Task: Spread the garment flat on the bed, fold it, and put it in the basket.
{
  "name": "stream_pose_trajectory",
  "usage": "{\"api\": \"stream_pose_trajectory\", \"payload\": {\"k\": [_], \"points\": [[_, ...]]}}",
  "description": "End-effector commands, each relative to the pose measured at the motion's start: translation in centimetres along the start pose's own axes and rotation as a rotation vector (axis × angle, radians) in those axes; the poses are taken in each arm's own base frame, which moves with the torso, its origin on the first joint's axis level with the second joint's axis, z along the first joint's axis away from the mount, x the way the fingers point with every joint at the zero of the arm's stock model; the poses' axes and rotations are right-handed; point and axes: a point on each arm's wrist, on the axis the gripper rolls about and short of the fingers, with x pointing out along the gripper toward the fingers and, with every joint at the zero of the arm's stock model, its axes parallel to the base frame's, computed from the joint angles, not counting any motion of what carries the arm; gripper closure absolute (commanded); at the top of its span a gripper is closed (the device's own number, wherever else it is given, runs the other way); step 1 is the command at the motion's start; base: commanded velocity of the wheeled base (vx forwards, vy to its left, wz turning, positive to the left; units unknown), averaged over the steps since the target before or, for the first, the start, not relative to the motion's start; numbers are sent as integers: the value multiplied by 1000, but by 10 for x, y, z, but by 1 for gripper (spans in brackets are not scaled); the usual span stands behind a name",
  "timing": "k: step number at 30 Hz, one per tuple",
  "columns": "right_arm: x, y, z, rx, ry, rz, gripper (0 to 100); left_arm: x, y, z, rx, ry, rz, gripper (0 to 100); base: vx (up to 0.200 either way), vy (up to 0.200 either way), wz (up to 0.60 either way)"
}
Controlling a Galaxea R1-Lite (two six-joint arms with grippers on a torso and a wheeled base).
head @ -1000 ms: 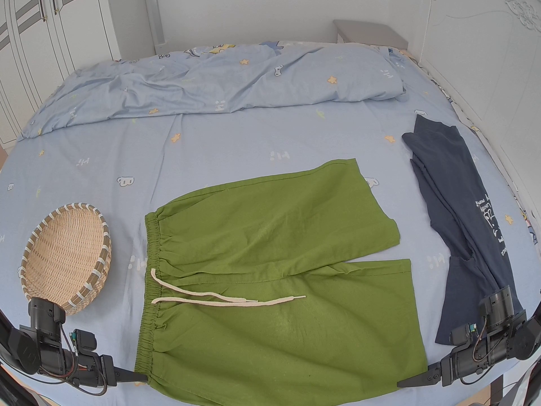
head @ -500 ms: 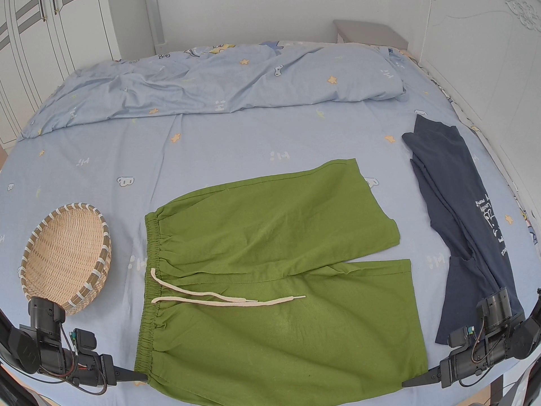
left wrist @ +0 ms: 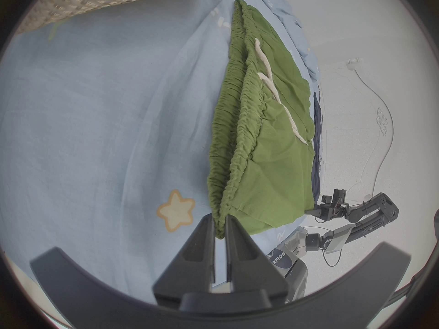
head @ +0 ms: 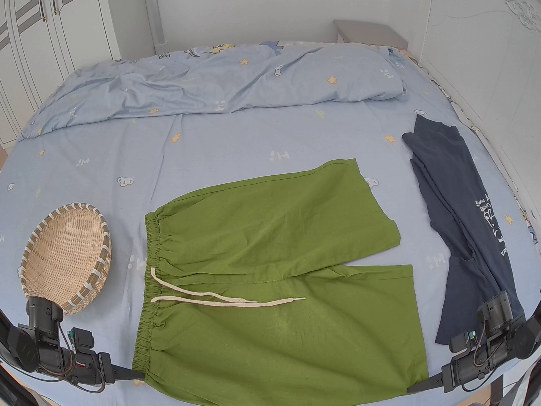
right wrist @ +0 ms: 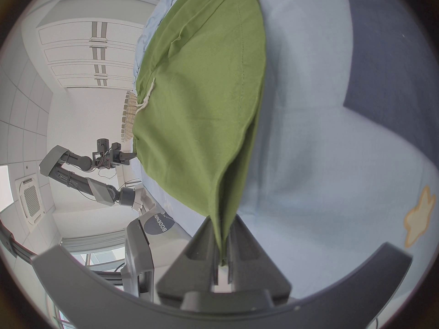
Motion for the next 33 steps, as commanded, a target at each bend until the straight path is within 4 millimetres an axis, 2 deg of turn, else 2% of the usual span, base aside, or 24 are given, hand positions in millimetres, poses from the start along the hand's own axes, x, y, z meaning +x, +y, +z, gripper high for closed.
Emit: {"api": "stream_pose_trajectory", "payload": {"k": [1,9,10,12,13,17,20,23,26,33], "points": [[-15,15,-17,-24,-5,-2,100,-3,2,-7,-49,22,23,100,0,0,0],[-29,28,-38,-21,10,-3,100,-14,3,-25,-116,54,65,100,0,0,0],[-31,29,-43,-12,22,-4,100,-17,2,-32,-100,53,68,100,0,0,0],[-31,29,-43,-12,22,-4,100,-17,2,-32,-100,53,68,100,0,0,0],[-35,33,-49,-7,19,0,100,-22,2,-39,-124,68,76,100,0,0,0],[-37,34,-51,-18,3,4,100,-24,3,-41,-118,70,76,100,0,0,0],[-38,36,-45,-42,-19,4,100,-26,3,-37,-116,51,74,100,0,0,0],[-45,41,-27,-66,-83,1,100,-28,1,-27,-118,48,73,100,0,0,0],[-59,54,-8,-72,-153,3,100,-35,-5,-10,-137,64,69,100,0,0,0],[-97,91,41,-127,-246,18,100,-64,-35,30,-156,106,24,100,0,0,0]]}}
